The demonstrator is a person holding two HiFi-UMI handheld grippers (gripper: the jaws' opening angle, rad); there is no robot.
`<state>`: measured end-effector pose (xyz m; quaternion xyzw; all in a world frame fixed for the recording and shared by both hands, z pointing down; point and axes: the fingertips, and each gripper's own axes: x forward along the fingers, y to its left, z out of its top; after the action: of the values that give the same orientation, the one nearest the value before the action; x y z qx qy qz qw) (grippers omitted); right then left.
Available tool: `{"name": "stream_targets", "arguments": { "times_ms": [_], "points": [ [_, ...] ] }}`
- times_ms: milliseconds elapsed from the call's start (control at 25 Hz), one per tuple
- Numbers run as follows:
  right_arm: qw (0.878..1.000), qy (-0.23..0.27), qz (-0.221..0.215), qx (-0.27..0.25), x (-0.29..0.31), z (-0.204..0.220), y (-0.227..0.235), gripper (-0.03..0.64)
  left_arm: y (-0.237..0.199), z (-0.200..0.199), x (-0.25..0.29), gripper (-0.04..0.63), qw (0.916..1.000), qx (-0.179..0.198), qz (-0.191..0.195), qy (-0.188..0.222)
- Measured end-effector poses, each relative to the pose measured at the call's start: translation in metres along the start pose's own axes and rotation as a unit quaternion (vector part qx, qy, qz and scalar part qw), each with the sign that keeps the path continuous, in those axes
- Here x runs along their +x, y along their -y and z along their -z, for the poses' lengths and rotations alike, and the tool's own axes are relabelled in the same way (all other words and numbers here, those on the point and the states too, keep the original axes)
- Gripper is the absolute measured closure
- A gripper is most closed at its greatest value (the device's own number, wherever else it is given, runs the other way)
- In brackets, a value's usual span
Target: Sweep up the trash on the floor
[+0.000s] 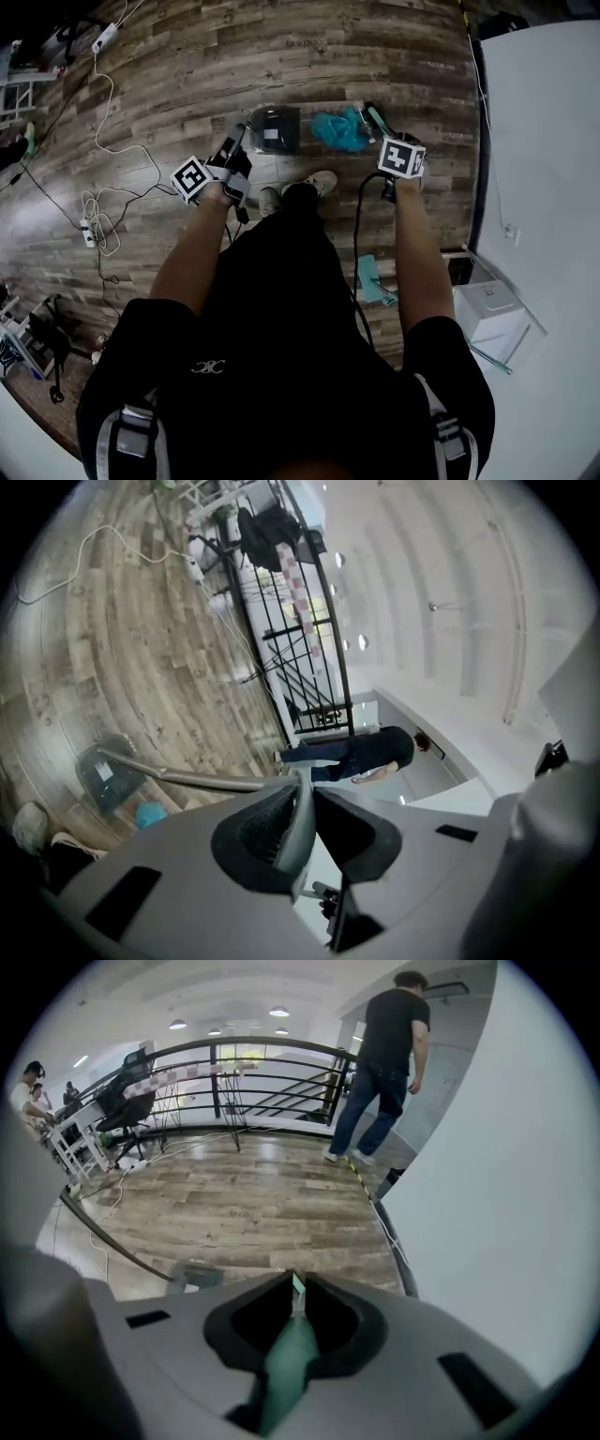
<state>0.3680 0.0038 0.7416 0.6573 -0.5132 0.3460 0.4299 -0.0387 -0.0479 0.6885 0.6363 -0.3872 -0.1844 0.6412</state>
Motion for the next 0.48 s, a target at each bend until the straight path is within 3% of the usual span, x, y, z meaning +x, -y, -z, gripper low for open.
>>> {"name": "stream_targets", "arguments": {
  "times_ms": [240, 480],
  "points": [
    [1.0, -0.012, -0.011, -0.012, -0.014, -0.002, -0.045, 0.568, -0.007, 0.013, -0.024, 0.523, 0.9993, -0.016, 0.014, -0.03],
    [0.998, -0.027, -0.034, 0.049, -0.029, -0.004, -0.086, 0.566, -0.011, 0.019, -0.034, 0.526, 0.9975, -0.045, 0.044, -0.03]
  ]
}}
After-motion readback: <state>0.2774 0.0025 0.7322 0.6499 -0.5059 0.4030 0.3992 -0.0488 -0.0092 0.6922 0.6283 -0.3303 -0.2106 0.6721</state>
